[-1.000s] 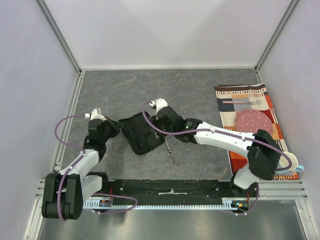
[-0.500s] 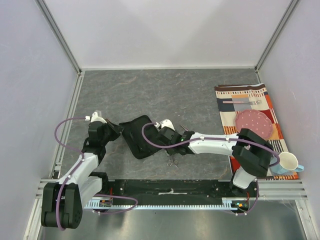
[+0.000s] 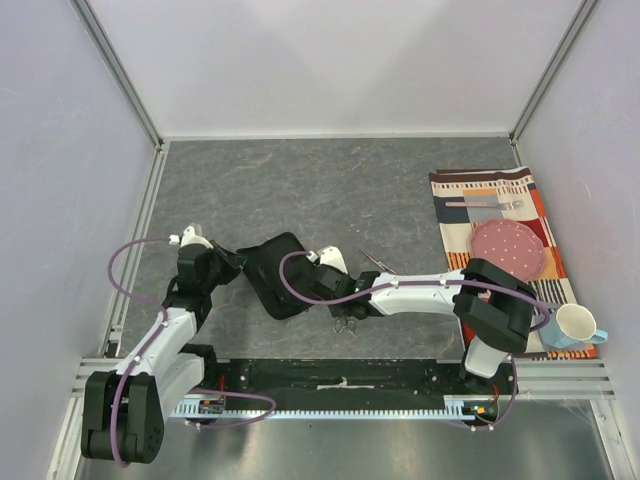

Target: Sort the hair-cutting tools

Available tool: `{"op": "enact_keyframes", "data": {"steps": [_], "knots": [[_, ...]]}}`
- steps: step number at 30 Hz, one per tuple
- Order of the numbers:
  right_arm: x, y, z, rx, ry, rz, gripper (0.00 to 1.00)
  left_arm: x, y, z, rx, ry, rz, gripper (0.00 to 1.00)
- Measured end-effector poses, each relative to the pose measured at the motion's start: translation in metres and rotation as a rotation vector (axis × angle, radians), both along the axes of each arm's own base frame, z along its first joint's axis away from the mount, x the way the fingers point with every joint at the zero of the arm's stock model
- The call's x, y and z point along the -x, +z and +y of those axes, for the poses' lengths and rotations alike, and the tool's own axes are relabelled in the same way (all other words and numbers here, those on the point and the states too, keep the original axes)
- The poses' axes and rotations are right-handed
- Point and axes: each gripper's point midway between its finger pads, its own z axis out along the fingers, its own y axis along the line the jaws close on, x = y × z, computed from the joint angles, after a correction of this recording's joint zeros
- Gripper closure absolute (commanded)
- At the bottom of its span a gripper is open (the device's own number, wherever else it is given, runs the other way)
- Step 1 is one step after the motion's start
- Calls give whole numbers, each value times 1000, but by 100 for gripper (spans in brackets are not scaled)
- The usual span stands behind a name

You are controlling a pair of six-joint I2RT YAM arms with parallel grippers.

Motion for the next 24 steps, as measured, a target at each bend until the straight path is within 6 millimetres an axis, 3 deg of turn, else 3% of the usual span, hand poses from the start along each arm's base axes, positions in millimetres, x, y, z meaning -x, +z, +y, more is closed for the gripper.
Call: {"op": "enact_keyframes", "data": {"steps": [3, 6, 14, 18, 24], "knots": [[2, -1, 2, -10, -12, -11, 82, 0, 1, 0, 1, 2, -1, 98], [3, -1, 3, -16, -25, -20, 100, 0, 1, 1, -1, 7, -2, 98], [0, 1, -3, -9, -57, -45, 100, 2, 4, 1, -3, 8, -11, 98], [4, 4, -18, 49, -48, -44, 100, 4, 3, 0, -2, 2, -2, 98], [9, 30, -33, 79, -1, -77, 100, 6, 2, -3, 3, -12, 5, 98]]}}
